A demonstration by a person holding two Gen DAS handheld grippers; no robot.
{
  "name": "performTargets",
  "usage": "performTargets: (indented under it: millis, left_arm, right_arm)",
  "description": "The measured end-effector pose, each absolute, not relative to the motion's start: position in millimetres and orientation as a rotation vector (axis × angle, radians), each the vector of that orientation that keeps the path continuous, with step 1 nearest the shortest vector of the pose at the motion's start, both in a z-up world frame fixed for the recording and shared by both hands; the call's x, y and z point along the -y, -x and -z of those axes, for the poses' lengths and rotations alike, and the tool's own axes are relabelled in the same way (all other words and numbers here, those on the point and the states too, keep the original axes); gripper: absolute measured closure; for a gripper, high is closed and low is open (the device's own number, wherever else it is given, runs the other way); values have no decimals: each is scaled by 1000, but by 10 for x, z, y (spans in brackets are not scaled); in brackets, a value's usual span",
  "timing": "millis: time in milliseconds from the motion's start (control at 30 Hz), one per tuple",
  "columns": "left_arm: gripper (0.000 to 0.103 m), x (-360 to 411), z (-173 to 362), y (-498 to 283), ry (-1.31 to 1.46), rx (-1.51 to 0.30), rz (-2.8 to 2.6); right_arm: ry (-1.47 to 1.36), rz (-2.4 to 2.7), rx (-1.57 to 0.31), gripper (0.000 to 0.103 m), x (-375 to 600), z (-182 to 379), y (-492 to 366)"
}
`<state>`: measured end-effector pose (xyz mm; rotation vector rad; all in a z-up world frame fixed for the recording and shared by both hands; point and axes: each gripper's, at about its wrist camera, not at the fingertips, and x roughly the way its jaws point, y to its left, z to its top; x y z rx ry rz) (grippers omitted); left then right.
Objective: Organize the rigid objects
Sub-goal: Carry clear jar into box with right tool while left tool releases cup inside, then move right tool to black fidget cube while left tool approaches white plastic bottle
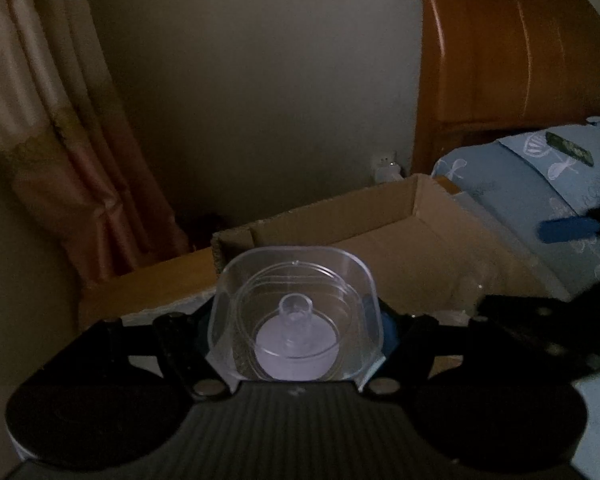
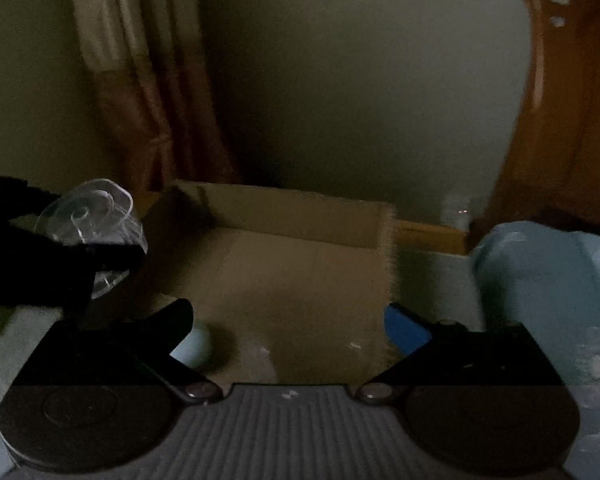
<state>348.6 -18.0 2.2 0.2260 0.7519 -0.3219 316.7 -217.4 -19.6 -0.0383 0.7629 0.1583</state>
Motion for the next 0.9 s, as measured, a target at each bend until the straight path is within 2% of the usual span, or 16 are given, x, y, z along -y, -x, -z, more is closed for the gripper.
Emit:
performTargets:
  millis: [167,233,267,533,900]
  left_arm:
    - [28,286,29,-3603,-223,-753,300]
    - [5,324,12,-3643,-218,-736,296]
    - [4,333,-4,-3643,-214,-717,284]
    - [4,374,-78,-3373,-242,-682,273]
    - [3,215,-62,-2448,-248,-650,233]
  right_arm:
    - [5,-122,-765,0,2367,151,-2925]
    - [-11,-135,-767,0,2438,132,-2825]
    - [-12,-141,-765,0,2449,127,-2775]
    - [37,-161,-768,0,2432,128,-2394]
    - [11,-138,-789,0,2370,361,-1800]
